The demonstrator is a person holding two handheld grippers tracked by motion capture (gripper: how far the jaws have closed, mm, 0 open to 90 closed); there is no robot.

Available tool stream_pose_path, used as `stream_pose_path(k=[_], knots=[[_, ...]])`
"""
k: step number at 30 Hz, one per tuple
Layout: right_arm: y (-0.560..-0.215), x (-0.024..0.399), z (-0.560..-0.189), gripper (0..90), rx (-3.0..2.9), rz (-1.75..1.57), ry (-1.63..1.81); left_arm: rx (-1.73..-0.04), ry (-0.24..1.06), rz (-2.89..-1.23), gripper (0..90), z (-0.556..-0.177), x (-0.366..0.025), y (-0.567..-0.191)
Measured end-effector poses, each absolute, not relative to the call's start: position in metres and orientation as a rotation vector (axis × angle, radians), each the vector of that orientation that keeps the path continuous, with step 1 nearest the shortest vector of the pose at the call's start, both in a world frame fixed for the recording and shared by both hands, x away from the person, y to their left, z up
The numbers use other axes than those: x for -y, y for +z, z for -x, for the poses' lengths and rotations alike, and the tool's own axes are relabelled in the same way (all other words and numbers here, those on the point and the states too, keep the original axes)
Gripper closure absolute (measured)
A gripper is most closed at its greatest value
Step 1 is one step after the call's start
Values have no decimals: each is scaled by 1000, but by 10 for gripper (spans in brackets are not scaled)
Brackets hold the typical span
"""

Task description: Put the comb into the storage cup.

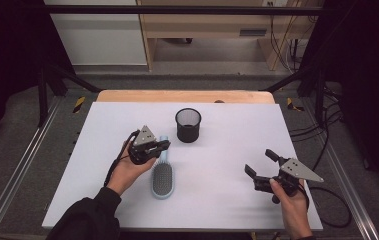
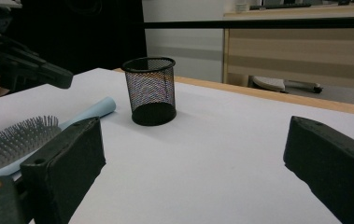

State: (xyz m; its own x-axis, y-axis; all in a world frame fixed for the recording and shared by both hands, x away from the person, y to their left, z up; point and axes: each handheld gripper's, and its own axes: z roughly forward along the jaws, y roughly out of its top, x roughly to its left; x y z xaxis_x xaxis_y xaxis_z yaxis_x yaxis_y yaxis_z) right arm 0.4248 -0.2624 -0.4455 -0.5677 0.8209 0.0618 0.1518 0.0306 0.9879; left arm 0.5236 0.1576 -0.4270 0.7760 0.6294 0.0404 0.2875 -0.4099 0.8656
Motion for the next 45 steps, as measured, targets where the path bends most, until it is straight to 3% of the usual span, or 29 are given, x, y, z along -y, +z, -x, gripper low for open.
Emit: stream_pose_path(k=[19, 45], knots=[[-445, 263, -423, 53, -1764, -989, 1587, -671, 419, -2137, 900, -554, -144, -451], [-444, 262, -424, 45, -1765, -996, 1599, -674, 440, -2239, 900, -565, -143, -470]])
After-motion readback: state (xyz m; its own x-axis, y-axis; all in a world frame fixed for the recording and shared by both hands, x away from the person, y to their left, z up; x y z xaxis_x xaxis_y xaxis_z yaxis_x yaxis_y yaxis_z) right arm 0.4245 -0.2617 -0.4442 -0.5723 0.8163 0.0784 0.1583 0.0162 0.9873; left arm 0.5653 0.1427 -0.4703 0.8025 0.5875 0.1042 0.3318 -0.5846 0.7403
